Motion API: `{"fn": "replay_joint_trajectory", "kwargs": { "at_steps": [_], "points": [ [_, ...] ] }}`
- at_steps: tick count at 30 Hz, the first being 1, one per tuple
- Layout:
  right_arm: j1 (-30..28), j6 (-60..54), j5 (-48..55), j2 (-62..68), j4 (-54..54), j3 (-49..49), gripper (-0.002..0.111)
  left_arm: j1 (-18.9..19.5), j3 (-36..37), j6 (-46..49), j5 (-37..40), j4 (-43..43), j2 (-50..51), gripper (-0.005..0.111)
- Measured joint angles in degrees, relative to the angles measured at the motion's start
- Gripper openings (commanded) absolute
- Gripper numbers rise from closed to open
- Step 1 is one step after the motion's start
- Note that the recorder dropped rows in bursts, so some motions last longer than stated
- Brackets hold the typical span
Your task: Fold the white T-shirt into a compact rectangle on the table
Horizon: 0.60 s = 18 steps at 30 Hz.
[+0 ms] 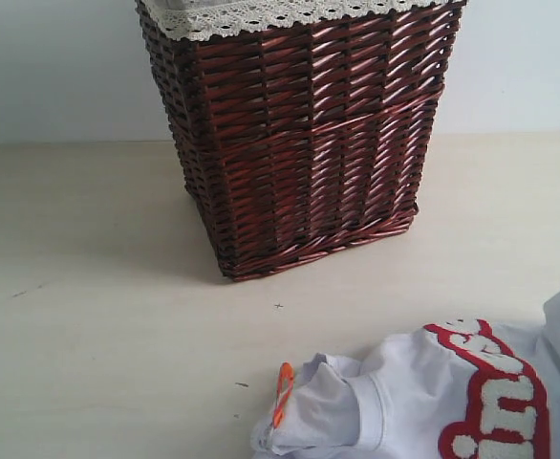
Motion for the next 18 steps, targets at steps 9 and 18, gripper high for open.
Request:
{"fn": "replay_joint_trajectory", "kwargs": {
  "at_steps": [9, 18],
  "points": [
    [-0.34, -2.15, -6.16, -1.04, 15.32, 0.0, 0.051, 0.0, 0.0, 0.0, 0.0, 0.0, 0.0, 0.0],
    [-0.46, 2.86, -11.14, -21.86, 23.84, -1.29, 0.053, 0.0, 0.0, 0.0, 0.0, 0.0, 0.0, 0.0]
  ]
}}
